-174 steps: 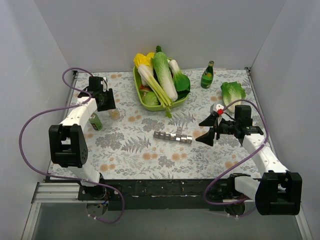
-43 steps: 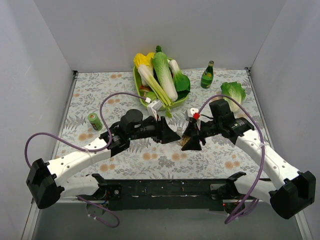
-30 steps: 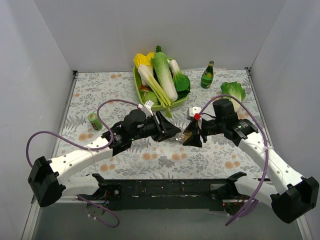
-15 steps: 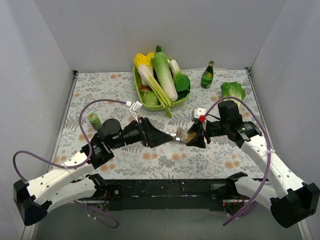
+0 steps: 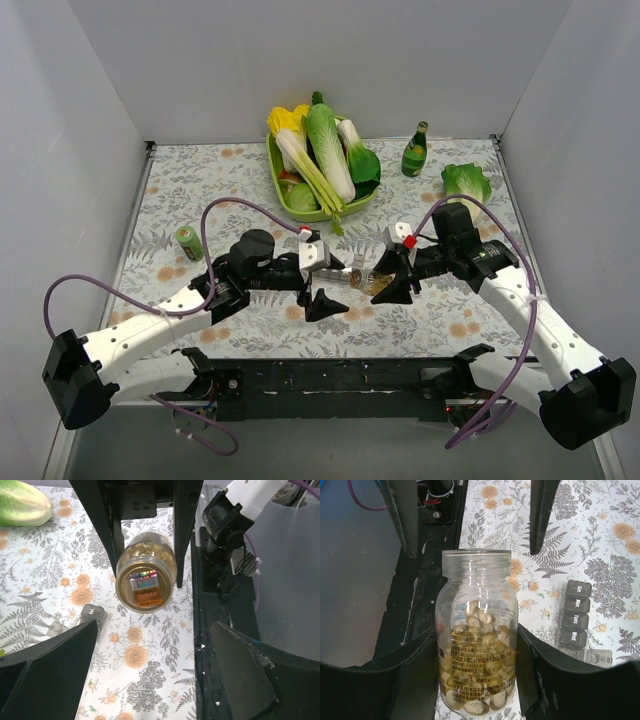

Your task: Sort the pills into containers

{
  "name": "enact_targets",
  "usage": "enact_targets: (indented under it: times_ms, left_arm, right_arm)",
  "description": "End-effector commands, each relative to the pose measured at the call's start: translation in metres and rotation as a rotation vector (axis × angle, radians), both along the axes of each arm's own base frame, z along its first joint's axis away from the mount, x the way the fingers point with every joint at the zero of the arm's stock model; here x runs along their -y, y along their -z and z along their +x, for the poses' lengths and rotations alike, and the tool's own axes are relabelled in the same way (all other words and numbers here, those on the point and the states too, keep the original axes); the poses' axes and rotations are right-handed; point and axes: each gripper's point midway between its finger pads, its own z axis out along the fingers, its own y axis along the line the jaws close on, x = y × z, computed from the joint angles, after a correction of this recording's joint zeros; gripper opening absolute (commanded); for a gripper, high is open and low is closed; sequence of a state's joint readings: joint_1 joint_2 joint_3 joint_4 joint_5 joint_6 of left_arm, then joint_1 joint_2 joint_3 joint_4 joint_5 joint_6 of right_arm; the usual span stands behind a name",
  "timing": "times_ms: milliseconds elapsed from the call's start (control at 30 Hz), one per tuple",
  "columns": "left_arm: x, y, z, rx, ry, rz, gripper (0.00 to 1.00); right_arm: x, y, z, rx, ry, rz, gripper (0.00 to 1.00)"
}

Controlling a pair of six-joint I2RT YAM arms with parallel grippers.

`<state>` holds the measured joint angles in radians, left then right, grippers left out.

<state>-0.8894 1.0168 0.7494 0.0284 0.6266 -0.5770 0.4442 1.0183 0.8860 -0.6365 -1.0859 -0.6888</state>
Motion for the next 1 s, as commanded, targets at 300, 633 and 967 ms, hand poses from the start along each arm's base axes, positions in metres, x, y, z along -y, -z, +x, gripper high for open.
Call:
enact_targets:
  times_ms: [300,633,967]
  left_arm:
    - [0.016,-0.028,0.000,0.091,0.072,-0.059,0.90]
    - [0.036,-0.028,0.003,0.048,0.071,-0.054,0.71]
    - [0.027,-0.040,0.002,0.030,0.026,-0.083,0.62]
  right_arm:
    - [-0.004,-0.011,-0.003,-0.002,-0.045,0.054,0.01]
    - [-0.004,-0.009,-0.003,-0.017,-0.039,0.048,0.01]
    - [-0.004,-0.007,-0.002,-0.015,-0.036,0.045,0.01]
